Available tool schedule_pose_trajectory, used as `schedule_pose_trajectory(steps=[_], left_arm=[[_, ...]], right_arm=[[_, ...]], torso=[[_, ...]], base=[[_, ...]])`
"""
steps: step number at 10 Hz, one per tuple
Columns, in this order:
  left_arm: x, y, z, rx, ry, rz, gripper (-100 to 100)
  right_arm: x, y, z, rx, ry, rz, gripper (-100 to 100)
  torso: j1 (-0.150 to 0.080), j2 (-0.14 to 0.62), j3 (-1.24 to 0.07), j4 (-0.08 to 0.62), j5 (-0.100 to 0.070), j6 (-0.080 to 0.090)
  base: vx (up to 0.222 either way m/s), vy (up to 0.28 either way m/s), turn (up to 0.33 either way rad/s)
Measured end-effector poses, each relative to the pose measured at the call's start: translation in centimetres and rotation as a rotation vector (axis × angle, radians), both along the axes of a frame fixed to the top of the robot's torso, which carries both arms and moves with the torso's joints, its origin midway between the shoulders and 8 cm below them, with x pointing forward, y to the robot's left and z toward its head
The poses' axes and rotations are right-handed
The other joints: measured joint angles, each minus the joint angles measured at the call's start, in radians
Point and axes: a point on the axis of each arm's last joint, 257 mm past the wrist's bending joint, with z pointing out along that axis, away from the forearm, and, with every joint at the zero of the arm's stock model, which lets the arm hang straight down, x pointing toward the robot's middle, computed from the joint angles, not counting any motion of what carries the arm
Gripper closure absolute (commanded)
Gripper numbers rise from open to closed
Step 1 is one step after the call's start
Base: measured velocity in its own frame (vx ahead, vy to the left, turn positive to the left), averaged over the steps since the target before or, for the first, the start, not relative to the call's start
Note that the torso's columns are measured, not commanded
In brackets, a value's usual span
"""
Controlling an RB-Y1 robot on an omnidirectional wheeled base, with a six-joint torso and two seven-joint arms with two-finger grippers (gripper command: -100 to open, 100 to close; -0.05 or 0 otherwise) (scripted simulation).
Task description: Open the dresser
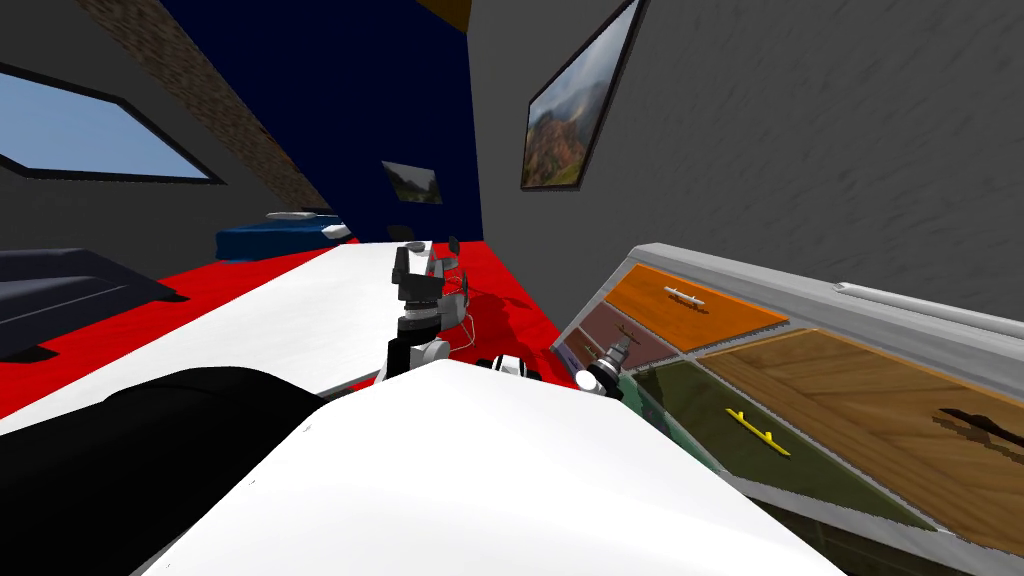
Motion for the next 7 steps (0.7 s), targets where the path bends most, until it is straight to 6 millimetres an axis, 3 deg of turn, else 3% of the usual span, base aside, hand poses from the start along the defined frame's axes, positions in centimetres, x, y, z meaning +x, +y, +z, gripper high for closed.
schedule_pose_trajectory(steps=[3, 7], left_arm=[[0.0, 0.0, 0.0, 0.0, 0.0, 0.0, 0], [0.0, 0.0, 0.0, 0.0, 0.0, 0.0, 0]], right_arm=[[0.03, 0.15, 0.35, 0.098, -0.073, 0.004, -100], [0.09, 0.48, 0.64, 0.223, -0.163, 0.01, -100]], torso=[[0.01, 0.006, 0.004, 0.002, 0.003, 0.0], [0.008, 0.006, 0.003, 0.002, 0.002, 0.0]], base=[[0.044, -0.069, 0.015], [0.021, -0.061, 0.014]])
